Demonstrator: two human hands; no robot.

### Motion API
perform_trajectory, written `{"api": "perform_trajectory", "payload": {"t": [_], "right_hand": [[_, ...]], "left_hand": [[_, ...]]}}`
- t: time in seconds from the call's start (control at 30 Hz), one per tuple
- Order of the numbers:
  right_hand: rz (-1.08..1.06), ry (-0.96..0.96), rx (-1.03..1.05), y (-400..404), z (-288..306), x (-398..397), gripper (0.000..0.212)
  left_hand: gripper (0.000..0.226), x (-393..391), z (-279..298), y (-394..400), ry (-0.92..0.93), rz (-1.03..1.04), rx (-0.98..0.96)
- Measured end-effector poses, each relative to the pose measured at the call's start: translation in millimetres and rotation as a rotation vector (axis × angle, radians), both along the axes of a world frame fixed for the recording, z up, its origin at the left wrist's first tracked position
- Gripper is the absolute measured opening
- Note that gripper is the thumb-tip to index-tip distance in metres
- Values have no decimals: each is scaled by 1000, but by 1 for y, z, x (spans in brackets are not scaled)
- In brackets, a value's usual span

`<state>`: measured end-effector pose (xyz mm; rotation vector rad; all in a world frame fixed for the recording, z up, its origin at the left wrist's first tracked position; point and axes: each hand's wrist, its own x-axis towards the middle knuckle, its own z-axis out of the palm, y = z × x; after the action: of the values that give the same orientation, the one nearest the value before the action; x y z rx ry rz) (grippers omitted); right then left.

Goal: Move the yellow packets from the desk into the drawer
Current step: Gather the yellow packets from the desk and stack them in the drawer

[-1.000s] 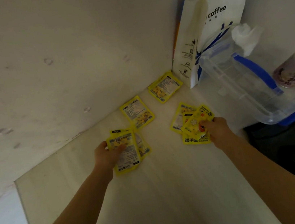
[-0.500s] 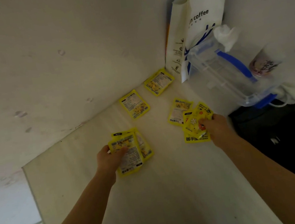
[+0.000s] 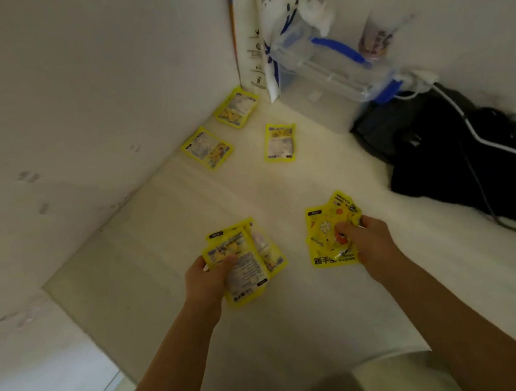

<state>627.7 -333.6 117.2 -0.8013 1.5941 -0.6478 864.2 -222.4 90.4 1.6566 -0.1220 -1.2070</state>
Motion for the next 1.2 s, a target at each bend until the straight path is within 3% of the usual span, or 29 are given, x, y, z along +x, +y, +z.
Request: {"api": "perform_trajectory", "payload": {"t": [0.4, 0.67, 0.83, 1.2], "right_hand": [[-346, -16, 27, 193, -1, -75, 10], [-639, 15, 52, 311, -14, -160, 11], [-823, -8, 76, 390, -19, -211, 13], [-1058, -26, 144, 564, -27, -345, 16]], "left_hand": [[13, -69, 14, 84, 64, -406, -9], [27, -168, 14, 125, 86, -761, 31], [23, -239, 12, 163, 118, -967, 38], [15, -404, -3, 300, 138, -1135, 124]]}}
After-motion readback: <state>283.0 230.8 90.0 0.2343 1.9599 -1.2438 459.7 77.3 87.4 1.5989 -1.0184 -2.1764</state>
